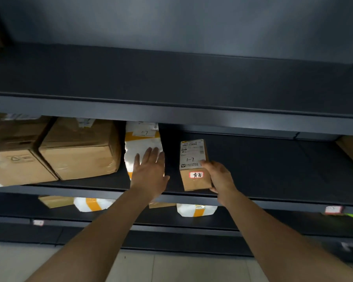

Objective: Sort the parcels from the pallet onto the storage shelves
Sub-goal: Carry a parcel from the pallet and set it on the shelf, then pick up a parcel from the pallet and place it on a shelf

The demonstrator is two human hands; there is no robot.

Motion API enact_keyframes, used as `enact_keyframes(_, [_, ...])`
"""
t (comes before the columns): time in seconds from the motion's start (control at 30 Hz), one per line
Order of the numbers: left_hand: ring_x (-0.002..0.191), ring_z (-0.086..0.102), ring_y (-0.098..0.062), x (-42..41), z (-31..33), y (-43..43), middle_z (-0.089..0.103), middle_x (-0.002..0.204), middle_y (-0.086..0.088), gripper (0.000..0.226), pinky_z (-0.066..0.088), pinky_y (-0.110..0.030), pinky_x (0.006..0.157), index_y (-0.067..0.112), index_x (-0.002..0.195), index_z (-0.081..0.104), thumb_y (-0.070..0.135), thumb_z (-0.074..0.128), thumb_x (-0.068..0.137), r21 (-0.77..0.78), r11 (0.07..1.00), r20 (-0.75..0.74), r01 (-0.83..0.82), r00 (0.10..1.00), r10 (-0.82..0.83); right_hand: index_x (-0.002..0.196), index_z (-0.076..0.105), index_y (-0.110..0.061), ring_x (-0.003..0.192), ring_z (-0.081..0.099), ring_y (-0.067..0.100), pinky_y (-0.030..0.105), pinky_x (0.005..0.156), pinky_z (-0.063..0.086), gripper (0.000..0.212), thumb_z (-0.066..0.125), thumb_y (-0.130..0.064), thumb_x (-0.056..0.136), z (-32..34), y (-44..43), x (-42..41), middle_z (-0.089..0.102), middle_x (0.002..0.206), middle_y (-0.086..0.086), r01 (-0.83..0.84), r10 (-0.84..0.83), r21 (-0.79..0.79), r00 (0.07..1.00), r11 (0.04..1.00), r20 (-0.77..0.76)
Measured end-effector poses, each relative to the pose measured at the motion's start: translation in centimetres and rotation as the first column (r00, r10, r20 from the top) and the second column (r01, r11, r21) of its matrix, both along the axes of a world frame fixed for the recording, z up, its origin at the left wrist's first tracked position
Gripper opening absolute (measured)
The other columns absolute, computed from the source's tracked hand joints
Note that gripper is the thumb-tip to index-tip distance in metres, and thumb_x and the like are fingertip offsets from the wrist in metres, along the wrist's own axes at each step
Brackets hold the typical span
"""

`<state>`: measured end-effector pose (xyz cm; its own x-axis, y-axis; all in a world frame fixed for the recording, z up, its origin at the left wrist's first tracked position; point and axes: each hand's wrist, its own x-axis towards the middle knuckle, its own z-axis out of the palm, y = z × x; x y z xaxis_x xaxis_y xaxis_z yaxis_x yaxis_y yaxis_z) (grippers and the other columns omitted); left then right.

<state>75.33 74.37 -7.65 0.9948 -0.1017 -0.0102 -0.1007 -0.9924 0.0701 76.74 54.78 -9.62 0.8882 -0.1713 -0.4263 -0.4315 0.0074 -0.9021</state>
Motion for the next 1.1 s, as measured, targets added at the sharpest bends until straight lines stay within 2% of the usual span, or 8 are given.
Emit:
enact_keyframes(0.2, [0.150,0.004,-0.020,0.5,-2.5,0.5,0.008,0.162,-0.002,0.075,0.004,-0.043,0.119,0.016,0.154,0.015,0.042,0.052,0.094,0.017,0.999,0.096,0.029,0.995,-0.030,0.110,0.060,-0.030,0.106,0.063,0.019,0.035,0.091,0.050,0.023,0.065,-0.038,0.089,-3.1,1.8,3.8,0.068,0.115,0.000,-0.056,0.058,-0.052,0.998,0.997,0.034])
enact_keyframes(0.3, [0.148,0.018,-0.024,0.7,-3.0,0.9,0.025,0.159,-0.006,0.074,0.013,-0.046,0.118,0.014,0.150,0.031,0.038,0.063,0.088,-0.007,0.999,0.159,0.051,0.986,-0.049,0.120,0.062,-0.025,0.105,0.061,0.016,0.021,0.075,0.046,0.026,0.060,-0.033,0.095,-3.3,2.8,5.0,0.066,0.117,-0.001,-0.095,0.106,-0.124,0.990,0.988,0.092])
enact_keyframes(0.37, [0.146,0.024,-0.025,0.8,-3.0,1.0,0.032,0.156,-0.006,0.073,0.018,-0.048,0.116,0.013,0.147,0.038,0.037,0.068,0.085,-0.013,0.998,0.171,0.055,0.984,-0.052,0.127,0.060,-0.021,0.105,0.060,0.016,0.021,0.073,0.043,0.033,0.057,-0.035,0.097,-3.0,3.1,5.6,0.065,0.119,0.001,-0.143,0.166,-0.189,0.980,0.972,0.112])
enact_keyframes(0.47, [0.148,0.013,-0.022,0.9,-2.6,0.8,0.020,0.159,-0.003,0.074,0.012,-0.046,0.118,0.016,0.151,0.026,0.042,0.059,0.090,-0.007,0.999,0.125,0.051,0.991,-0.049,0.132,0.056,-0.021,0.109,0.057,0.019,0.029,0.084,0.043,0.042,0.051,-0.044,0.098,-2.3,2.9,5.6,0.062,0.126,0.003,-0.183,0.215,-0.308,0.974,0.934,0.074])
enact_keyframes(0.57, [0.148,0.007,-0.022,1.0,-1.7,0.2,0.014,0.160,-0.003,0.074,0.012,-0.047,0.119,0.017,0.152,0.019,0.045,0.053,0.093,0.039,0.997,0.075,0.063,0.995,-0.066,0.144,0.045,-0.021,0.129,0.048,0.025,0.035,0.098,0.040,0.055,0.048,-0.050,0.097,-1.1,1.4,4.3,0.050,0.144,0.005,-0.173,0.197,-0.439,0.980,0.882,0.011])
enact_keyframes(0.8, [0.147,0.014,-0.027,0.0,0.8,-4.2,0.021,0.158,-0.008,0.068,0.014,-0.048,0.117,0.012,0.151,0.021,0.042,0.046,0.095,0.147,0.955,0.005,0.259,0.965,-0.263,0.148,0.036,-0.024,0.132,0.044,0.027,0.040,0.103,0.045,0.065,0.057,-0.048,0.092,2.3,-5.8,-3.7,0.046,0.145,0.007,-0.229,0.171,-0.757,0.973,0.612,-0.156])
enact_keyframes(1.0, [0.143,0.021,-0.024,-2.6,2.4,-10.6,0.028,0.153,-0.005,0.068,0.023,-0.043,0.114,0.014,0.150,0.023,0.036,0.052,0.093,0.221,0.831,-0.021,0.511,0.854,-0.520,0.147,0.038,-0.027,0.134,0.039,0.029,0.039,0.108,0.036,0.061,0.057,-0.046,0.092,4.6,-11.5,-12.7,0.045,0.144,0.008,-0.252,0.065,-0.898,0.967,0.359,-0.246])
enact_keyframes(1.1, [0.141,0.026,-0.023,-4.7,3.0,-14.4,0.034,0.150,-0.003,0.063,0.025,-0.041,0.113,0.014,0.148,0.028,0.034,0.051,0.093,0.231,0.745,-0.030,0.626,0.770,-0.637,0.146,0.039,-0.030,0.135,0.037,0.029,0.040,0.108,0.032,0.064,0.059,-0.047,0.089,5.7,-14.5,-17.9,0.044,0.145,0.005,-0.273,-0.041,-0.918,0.954,0.287,-0.296])
